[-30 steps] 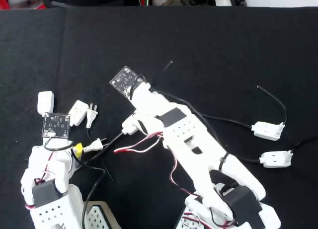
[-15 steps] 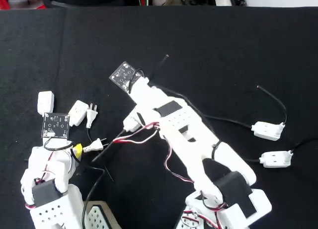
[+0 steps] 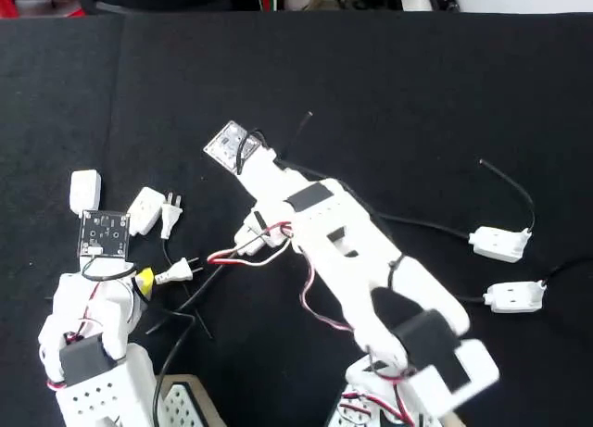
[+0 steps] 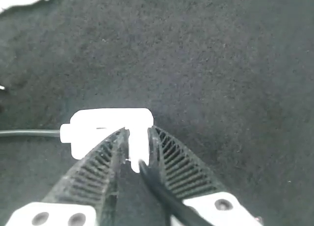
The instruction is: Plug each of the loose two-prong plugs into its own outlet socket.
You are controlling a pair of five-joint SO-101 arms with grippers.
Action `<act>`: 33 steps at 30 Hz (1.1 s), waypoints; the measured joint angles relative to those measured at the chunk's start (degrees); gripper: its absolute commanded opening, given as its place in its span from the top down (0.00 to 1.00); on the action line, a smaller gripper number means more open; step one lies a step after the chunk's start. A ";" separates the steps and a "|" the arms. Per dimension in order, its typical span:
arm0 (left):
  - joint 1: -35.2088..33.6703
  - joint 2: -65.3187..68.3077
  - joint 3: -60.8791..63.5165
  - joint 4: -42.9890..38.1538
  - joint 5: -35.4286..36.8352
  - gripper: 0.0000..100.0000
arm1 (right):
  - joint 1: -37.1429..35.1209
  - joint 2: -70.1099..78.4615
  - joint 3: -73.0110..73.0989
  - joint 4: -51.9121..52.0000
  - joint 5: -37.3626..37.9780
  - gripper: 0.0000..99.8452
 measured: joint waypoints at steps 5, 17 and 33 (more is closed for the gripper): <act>0.00 0.00 0.00 0.00 0.00 0.72 | -0.18 5.89 -3.87 -0.53 -0.18 0.99; 0.00 0.00 0.88 -0.18 0.00 0.72 | 6.95 4.48 -6.24 11.52 2.11 0.99; 0.00 0.00 0.88 -0.18 0.00 0.72 | 47.47 3.25 -5.89 11.87 24.70 0.99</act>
